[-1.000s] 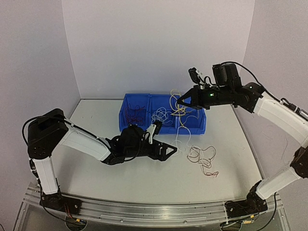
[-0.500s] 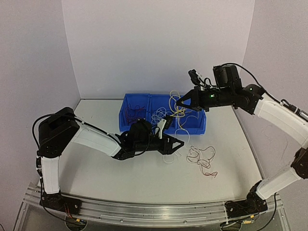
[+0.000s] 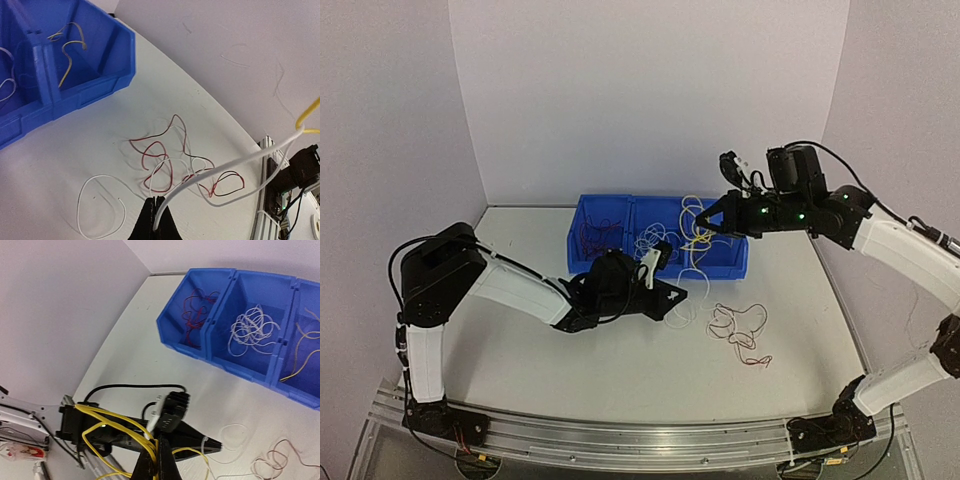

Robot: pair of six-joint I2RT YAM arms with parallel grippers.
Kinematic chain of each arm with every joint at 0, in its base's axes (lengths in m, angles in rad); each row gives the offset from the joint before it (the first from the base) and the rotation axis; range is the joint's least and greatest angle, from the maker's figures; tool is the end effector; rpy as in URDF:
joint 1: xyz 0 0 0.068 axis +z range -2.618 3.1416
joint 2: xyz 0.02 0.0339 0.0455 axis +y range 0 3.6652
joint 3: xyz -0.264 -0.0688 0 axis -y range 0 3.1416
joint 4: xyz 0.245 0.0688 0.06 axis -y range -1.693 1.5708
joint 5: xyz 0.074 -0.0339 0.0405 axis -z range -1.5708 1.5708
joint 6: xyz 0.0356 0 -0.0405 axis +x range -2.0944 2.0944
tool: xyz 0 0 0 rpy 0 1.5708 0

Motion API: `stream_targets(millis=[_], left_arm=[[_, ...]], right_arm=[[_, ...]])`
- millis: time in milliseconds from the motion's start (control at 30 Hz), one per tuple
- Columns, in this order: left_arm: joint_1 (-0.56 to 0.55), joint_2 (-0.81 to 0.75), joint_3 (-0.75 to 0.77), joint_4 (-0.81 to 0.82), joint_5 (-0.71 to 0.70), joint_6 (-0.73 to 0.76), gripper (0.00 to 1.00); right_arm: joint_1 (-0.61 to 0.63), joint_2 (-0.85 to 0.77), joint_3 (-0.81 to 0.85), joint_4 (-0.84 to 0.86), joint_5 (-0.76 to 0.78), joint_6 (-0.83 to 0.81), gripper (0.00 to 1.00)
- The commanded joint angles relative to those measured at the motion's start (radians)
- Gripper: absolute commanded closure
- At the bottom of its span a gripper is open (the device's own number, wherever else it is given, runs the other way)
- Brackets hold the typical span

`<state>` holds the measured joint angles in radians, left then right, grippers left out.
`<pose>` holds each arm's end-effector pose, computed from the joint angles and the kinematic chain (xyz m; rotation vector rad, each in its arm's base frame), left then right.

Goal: Untangle the cables

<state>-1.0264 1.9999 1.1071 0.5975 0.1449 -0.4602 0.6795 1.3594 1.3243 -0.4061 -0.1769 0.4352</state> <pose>0.2208 -0.3746 0.1686 0.6716 1.9180 -1.1260 0.2373 0.1998 0.3764 -0.3758 2.0855 0.8684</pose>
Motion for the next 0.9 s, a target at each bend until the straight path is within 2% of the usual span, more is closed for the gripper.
stream_targets(millis=[0,67,167,300,400,500,567,867], left_arm=[[0.003,-0.172,-0.130,-0.112,-0.247,-0.055,1.00],[0.006,-0.231,-0.194,-0.187,-0.347,-0.096,1.00],[0.016,-0.315,-0.276,-0.275,-0.433,-0.173,1.00],[0.028,-0.403,-0.350,-0.371,-0.500,-0.265,1.00],[0.028,-0.461,-0.380,-0.406,-0.518,-0.281,1.00],[0.027,-0.493,-0.383,-0.421,-0.498,-0.277,1.00],[0.028,-0.497,-0.368,-0.438,-0.485,-0.277,1.00],[0.028,-0.487,-0.317,-0.456,-0.424,-0.283,1.00]], right_arm=[[-0.001,-0.045,-0.044,0.008,0.462,-0.185,1.00],[-0.014,-0.025,-0.059,0.008,0.645,-0.234,1.00],[-0.058,0.012,-0.067,0.007,0.798,-0.266,1.00],[-0.125,0.038,-0.081,0.007,0.864,-0.260,1.00],[-0.140,0.034,-0.085,0.008,0.805,-0.282,1.00],[-0.140,0.040,-0.077,0.025,0.625,-0.304,1.00],[-0.141,0.063,-0.062,0.032,0.562,-0.308,1.00],[-0.147,0.300,0.114,0.050,0.497,-0.322,0.99]])
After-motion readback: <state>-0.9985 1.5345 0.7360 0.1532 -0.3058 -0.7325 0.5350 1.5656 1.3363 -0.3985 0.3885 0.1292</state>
